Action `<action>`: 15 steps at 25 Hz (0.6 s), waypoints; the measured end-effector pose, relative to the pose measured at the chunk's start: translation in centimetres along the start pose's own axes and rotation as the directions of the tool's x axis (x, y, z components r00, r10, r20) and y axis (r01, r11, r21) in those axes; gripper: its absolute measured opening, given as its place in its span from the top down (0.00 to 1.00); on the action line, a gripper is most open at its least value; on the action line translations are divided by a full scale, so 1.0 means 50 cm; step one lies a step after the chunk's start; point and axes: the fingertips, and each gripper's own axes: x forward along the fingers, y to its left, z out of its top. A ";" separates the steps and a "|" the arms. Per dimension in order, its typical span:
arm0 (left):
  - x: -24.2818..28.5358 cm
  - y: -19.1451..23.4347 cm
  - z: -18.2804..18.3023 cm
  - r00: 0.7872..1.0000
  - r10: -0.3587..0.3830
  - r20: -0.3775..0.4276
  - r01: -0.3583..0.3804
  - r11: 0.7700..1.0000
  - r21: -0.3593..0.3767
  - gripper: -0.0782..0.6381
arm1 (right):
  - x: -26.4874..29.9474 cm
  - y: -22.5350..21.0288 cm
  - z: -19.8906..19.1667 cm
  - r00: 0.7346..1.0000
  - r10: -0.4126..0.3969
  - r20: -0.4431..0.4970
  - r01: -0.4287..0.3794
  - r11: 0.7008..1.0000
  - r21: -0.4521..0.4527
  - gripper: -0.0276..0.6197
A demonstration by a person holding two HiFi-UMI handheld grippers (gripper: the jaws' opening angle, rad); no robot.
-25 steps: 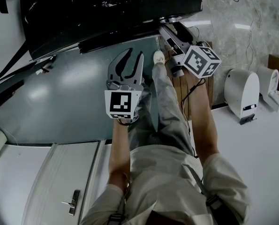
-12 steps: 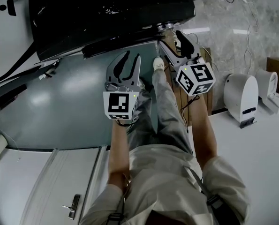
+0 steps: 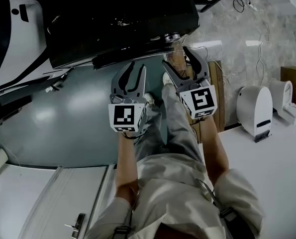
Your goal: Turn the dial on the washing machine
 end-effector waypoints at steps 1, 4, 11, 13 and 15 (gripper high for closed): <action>-0.006 0.001 0.006 1.000 0.004 0.006 -0.004 1.000 0.000 0.72 | -0.005 0.004 0.003 1.000 -0.001 -0.002 0.001 1.000 -0.010 0.48; -0.022 0.005 0.016 1.000 0.017 0.016 -0.017 1.000 0.007 0.72 | -0.018 0.010 0.009 1.000 -0.005 -0.002 0.005 1.000 -0.020 0.48; -0.039 0.007 0.031 1.000 0.025 0.014 -0.026 0.999 0.020 0.72 | -0.037 0.021 0.015 1.000 -0.008 -0.009 0.008 1.000 -0.027 0.48; -0.040 0.007 0.036 1.000 0.023 0.018 -0.024 0.999 0.027 0.72 | -0.038 0.025 0.016 1.000 -0.007 -0.013 0.007 1.000 -0.025 0.48; -0.042 0.007 0.036 1.000 0.022 0.018 -0.023 0.999 0.033 0.72 | -0.039 0.028 0.017 1.000 -0.007 -0.014 0.007 1.000 -0.021 0.48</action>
